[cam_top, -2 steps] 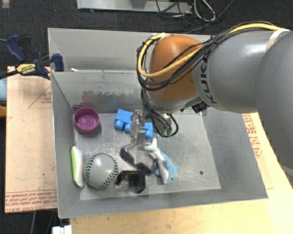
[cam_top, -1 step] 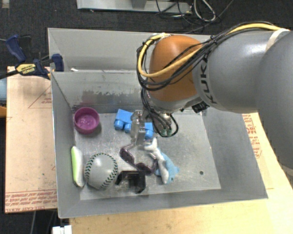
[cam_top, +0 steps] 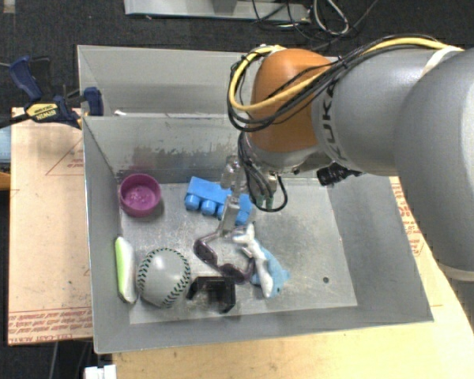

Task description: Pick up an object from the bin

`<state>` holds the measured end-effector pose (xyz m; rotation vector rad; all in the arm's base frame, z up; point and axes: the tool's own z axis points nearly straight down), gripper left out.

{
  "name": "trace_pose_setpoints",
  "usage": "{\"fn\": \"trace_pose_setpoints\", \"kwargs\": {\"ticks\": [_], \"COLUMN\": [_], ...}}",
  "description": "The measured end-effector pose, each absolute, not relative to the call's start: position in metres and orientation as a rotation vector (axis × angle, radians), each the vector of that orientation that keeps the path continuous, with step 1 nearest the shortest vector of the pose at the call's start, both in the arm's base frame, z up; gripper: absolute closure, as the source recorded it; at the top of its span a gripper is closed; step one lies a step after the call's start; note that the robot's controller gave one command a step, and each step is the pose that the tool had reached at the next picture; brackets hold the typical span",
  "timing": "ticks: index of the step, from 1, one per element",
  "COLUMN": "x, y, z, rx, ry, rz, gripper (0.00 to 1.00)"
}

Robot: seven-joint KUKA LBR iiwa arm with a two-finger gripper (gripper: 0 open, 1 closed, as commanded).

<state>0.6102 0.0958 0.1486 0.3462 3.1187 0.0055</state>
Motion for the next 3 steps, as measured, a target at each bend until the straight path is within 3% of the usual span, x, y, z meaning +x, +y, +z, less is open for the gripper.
{"fn": "trace_pose_setpoints", "kwargs": {"ticks": [1, 2, 3], "x": [0.612, 0.612, 0.615], "y": [0.094, 0.115, 0.104], "z": [0.147, 0.085, 0.075], "rx": [0.375, 0.457, 0.555], "ry": [3.116, 3.101, 3.075], "rz": [0.005, 0.009, 0.018], "gripper": [0.0, 0.0, 0.0]}}
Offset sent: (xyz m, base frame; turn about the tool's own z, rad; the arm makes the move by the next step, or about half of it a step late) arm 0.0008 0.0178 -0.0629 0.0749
